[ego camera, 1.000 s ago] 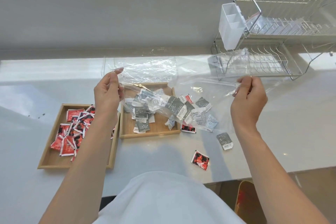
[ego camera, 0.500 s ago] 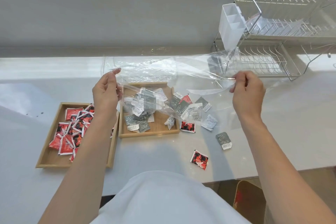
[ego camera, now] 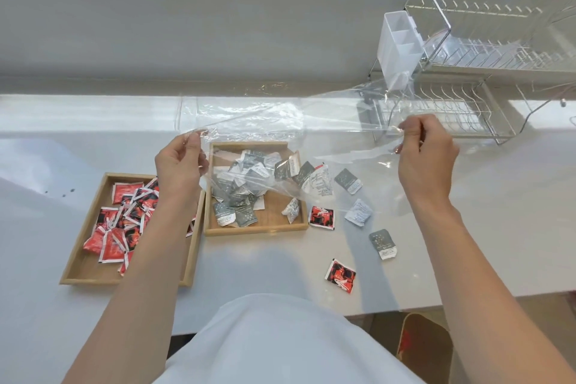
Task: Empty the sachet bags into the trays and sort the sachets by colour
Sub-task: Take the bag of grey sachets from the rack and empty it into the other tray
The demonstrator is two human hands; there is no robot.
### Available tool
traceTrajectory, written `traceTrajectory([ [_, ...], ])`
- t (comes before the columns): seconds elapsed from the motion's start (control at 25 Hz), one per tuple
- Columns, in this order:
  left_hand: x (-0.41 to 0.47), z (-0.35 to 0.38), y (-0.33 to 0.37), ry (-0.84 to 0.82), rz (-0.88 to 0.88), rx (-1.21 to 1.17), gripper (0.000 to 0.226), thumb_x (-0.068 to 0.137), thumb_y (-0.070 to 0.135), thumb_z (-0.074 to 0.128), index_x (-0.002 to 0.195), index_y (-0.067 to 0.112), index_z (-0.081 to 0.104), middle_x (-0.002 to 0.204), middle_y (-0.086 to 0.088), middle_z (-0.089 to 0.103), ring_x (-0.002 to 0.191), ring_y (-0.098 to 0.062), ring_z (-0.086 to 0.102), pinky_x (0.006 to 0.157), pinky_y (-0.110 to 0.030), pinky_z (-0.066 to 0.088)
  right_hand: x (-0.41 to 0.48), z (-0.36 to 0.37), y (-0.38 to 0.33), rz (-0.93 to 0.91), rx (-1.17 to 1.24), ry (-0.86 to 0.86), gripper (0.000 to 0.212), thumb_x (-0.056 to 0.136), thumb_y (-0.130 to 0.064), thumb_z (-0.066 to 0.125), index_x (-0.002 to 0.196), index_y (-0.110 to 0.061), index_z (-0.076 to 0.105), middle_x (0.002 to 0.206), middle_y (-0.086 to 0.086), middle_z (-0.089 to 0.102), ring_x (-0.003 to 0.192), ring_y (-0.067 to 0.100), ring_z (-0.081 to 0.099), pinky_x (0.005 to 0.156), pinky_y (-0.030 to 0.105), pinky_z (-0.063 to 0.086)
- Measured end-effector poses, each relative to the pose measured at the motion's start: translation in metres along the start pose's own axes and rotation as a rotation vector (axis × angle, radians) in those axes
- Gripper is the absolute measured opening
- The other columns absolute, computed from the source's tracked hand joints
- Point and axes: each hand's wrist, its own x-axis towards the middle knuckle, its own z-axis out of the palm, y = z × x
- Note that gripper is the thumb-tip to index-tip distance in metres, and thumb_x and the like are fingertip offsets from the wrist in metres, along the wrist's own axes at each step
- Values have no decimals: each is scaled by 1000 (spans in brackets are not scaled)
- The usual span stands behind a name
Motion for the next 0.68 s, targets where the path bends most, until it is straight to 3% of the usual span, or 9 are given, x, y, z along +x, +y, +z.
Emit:
traceTrajectory([
  [0.2, 5, -8, -5, 37, -28, 32, 12, 98, 24, 58, 96, 23, 70, 76, 5, 56, 61, -7, 54, 60, -21, 47, 4, -1, 5, 54, 52, -58, 28, 101, -30, 49, 90, -9, 63, 64, 1, 62, 51, 3, 56, 62, 27, 46],
  [0.44, 7, -6, -4, 44, -29, 32, 10, 97, 22, 60, 99, 19, 69, 79, 3, 59, 61, -7, 54, 58, -20, 46, 8, -8, 5, 178, 109, -143, 23, 100, -28, 52, 91, -9, 62, 62, -2, 61, 41, 11, 58, 44, 26, 47],
  [0.68, 5, -4, -3, 34, -45, 27, 9, 97, 22, 59, 98, 19, 68, 79, 3, 60, 59, -4, 57, 61, -21, 49, 6, -15, -10, 205, 199, -104, 22, 102, -26, 50, 96, -8, 61, 69, -2, 69, 44, 12, 63, 40, 26, 49],
])
